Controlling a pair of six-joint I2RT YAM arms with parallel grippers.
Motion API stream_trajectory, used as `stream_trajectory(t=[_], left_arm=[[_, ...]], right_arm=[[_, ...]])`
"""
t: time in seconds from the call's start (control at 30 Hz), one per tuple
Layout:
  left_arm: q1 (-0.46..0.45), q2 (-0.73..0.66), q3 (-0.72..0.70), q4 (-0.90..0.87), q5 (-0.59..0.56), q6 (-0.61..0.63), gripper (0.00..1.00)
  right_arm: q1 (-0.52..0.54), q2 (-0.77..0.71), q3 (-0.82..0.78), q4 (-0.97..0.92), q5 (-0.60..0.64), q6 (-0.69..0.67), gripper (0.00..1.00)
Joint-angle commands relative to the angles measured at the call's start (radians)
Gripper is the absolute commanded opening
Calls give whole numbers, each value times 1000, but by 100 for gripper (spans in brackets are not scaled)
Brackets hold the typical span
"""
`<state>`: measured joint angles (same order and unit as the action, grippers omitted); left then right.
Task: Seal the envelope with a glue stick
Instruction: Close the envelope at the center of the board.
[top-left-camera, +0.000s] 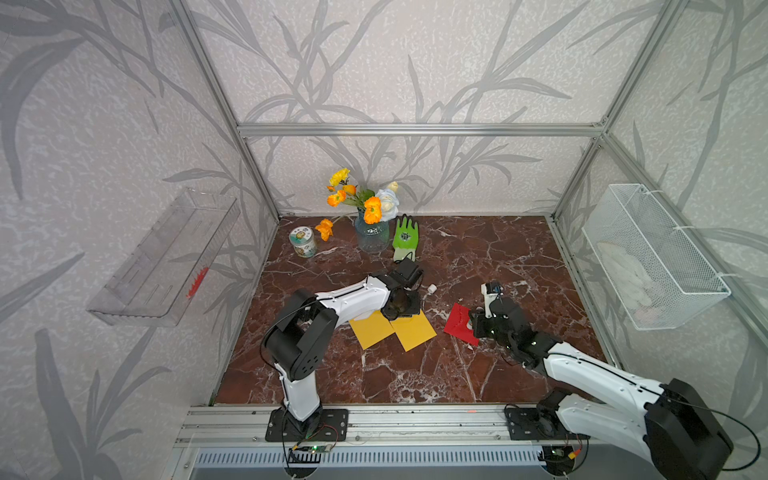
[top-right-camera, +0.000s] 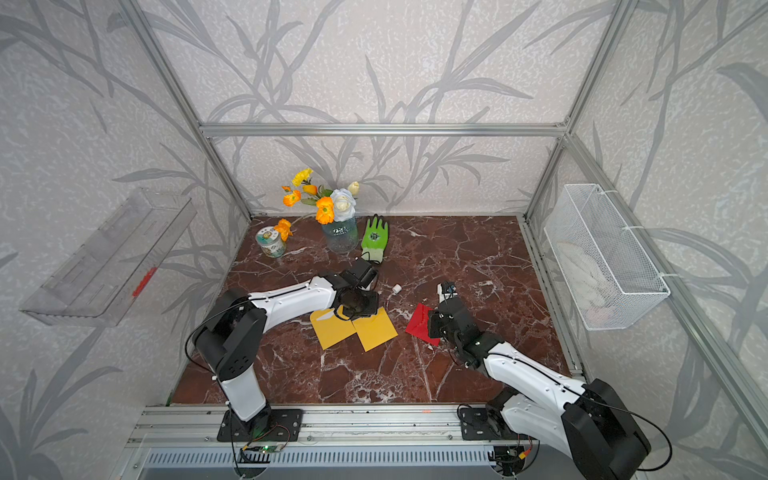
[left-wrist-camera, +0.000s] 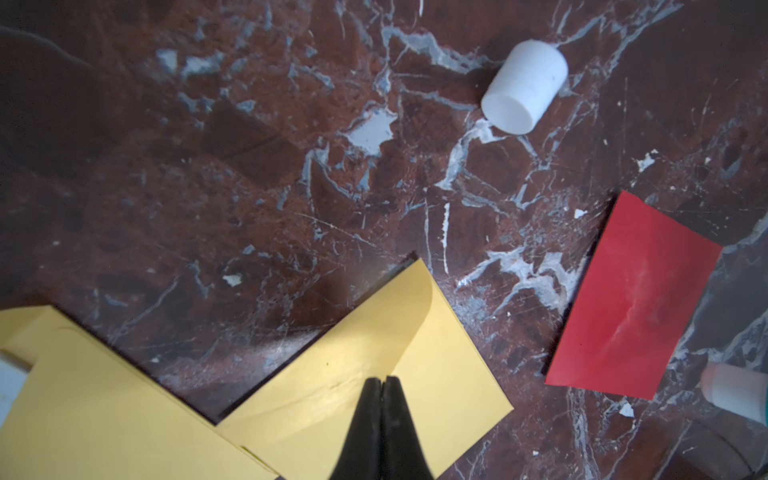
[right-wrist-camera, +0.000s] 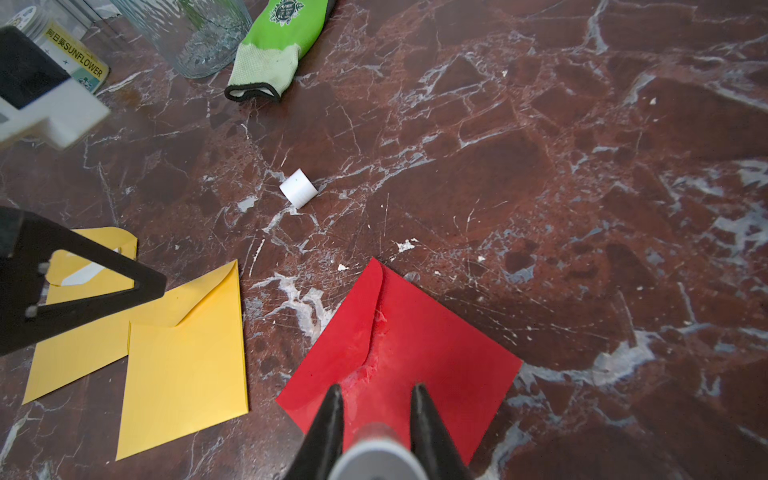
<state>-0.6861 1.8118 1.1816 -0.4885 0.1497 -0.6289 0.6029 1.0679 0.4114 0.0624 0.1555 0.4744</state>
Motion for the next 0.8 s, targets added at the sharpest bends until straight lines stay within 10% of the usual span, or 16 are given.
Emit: stream_trajectory(t=[0.0, 0.77], left_arm=[[0, 33, -12, 22, -19, -6, 0], [-93, 223, -18, -100, -206, 46, 0]], right_arm=[[-3, 3, 0, 12, -7, -2, 0], [-3, 30, -5, 13, 10, 10, 0]])
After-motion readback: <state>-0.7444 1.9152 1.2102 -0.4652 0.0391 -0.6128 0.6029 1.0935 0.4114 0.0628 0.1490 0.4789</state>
